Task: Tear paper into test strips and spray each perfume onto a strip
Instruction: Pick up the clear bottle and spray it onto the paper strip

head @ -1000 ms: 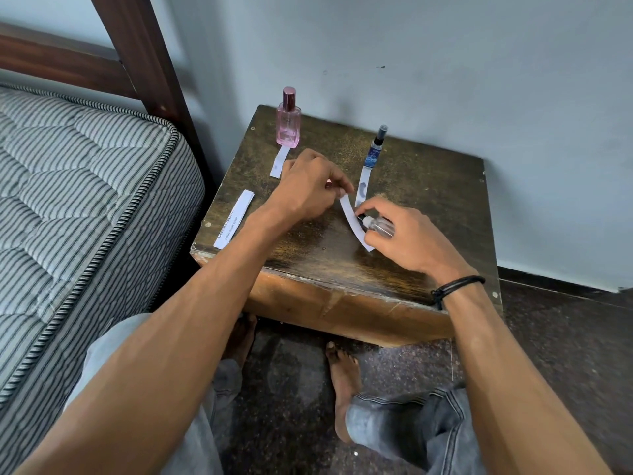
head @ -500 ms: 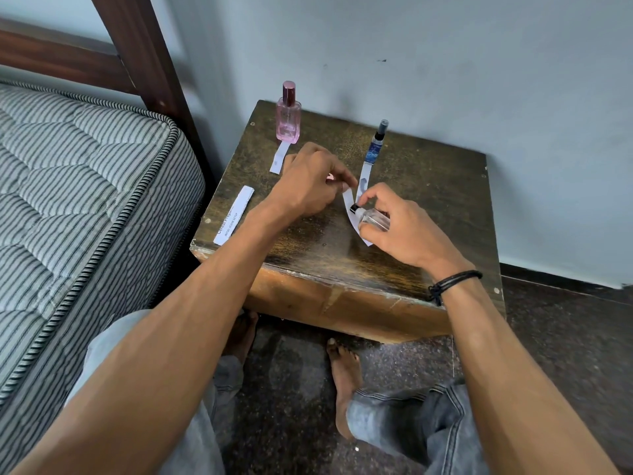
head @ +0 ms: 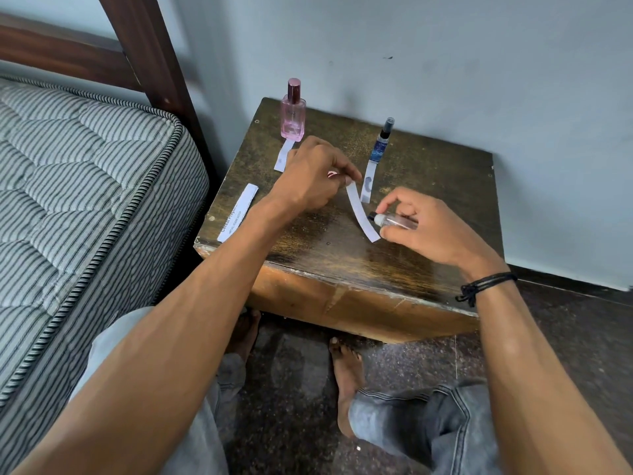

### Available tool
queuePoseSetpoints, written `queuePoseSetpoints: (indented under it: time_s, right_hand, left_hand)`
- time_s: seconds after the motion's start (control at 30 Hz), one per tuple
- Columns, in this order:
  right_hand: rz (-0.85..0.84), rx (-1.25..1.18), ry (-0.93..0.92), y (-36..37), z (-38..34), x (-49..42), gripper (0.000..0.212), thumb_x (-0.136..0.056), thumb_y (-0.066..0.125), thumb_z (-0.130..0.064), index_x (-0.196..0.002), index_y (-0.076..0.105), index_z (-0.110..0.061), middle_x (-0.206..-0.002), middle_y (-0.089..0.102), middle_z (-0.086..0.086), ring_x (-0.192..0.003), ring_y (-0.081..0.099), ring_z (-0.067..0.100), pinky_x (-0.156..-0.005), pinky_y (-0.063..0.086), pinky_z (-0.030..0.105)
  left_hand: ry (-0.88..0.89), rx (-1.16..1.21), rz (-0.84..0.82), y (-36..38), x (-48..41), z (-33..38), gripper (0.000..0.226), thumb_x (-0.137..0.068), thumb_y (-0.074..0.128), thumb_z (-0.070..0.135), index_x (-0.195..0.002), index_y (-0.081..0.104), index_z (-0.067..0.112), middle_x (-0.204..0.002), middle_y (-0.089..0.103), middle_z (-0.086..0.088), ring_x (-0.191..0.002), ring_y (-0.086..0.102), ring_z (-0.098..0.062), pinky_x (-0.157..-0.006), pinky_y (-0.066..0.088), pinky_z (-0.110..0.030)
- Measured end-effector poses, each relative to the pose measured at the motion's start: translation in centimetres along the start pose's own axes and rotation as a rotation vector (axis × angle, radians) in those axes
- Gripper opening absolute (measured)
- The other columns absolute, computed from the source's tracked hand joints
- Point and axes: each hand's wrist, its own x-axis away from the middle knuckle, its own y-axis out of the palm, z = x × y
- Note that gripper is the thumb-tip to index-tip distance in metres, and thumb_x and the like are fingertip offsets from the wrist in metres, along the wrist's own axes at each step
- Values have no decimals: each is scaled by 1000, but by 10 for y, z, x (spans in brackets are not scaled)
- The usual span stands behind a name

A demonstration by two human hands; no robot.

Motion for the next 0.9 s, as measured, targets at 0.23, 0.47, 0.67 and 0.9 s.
queuePoseSetpoints:
  time_s: [0.23, 0.47, 0.67, 0.9]
  right_hand:
    - [124, 22, -60, 13, -10, -7, 28, -93, 68, -38, -115, 54, -47, -102, 72, -1, -89, 71, 24, -84, 56, 43]
    - [30, 186, 16, 12, -5, -9, 27, -87, 72, -38, -109, 59, -46, -82, 69, -5, -63, 64, 20, -63, 49, 37]
    - [6, 29, 34, -4, 5, -1, 24, -89, 75, -31, -104, 63, -44, -82, 70, -13, -60, 51, -1, -70, 42, 31]
    - [62, -54, 3, -12, 13, 3, 27, -91, 73, -30, -109, 61, -45, -90, 73, -5, -80, 67, 24, -90, 50, 41]
  left_hand:
    - [21, 0, -6, 3, 0, -1, 16, -89, 72, 24, -102, 78, 31, -92, 60, 21, -117, 44, -16, -103, 40, -49]
    - [29, 1, 5, 3, 0, -1, 15, -89, 72, 23, -101, 78, 31, -92, 61, 21, -116, 45, -17, -102, 41, -49]
    - [11, 8, 5, 3, -1, -2, 16, -89, 72, 24, -101, 78, 32, -95, 63, 19, -118, 45, -18, -103, 40, -50]
    - [3, 2, -7, 2, -1, -1, 16, -89, 72, 24, -102, 78, 31, -95, 62, 18, -119, 44, -18, -105, 39, -49]
